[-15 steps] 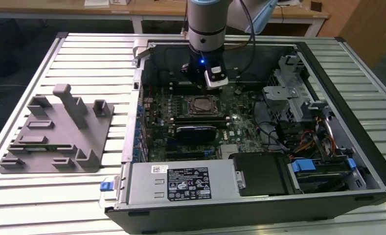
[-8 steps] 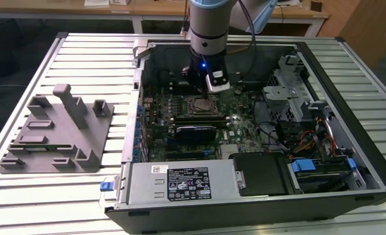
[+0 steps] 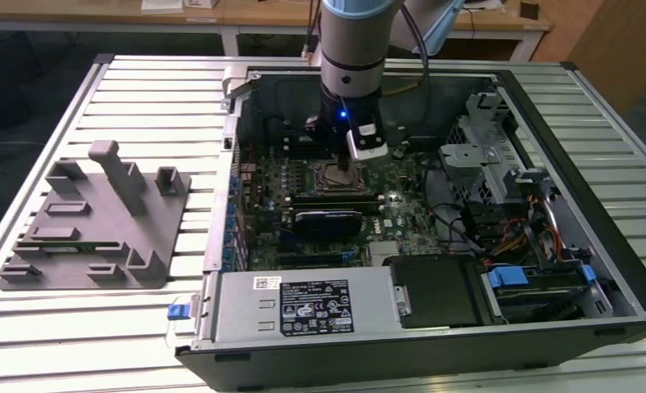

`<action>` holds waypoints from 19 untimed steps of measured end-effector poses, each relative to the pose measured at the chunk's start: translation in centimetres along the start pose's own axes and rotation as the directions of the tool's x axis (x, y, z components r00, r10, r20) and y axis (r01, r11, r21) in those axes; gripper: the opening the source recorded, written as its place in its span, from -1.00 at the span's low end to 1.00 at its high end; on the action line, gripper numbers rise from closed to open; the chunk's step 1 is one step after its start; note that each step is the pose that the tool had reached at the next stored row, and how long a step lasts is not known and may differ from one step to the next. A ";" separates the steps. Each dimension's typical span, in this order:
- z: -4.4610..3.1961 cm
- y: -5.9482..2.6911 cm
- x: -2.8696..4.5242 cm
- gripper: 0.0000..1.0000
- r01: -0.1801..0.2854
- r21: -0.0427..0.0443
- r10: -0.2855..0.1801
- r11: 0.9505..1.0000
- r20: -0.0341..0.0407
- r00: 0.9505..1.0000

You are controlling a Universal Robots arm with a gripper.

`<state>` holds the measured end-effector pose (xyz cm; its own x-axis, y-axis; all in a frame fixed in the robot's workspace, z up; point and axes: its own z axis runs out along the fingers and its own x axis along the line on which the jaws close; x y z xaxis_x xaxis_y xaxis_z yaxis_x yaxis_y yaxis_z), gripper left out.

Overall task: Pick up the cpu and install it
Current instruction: 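Install the first cpu locking lever, then install the second cpu locking lever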

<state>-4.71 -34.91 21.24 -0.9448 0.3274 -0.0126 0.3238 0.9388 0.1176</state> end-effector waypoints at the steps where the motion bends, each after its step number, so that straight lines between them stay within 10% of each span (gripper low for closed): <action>1: 0.00 -0.05 -0.02 -0.79 0.000 0.002 0.000 1.000 0.000 1.000; 19: 0.02 -0.21 -0.08 -0.79 0.001 0.009 -0.001 1.000 -0.008 1.000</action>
<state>-4.71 -35.13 21.20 -0.9456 0.3254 -0.0049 0.3230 0.9402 0.1084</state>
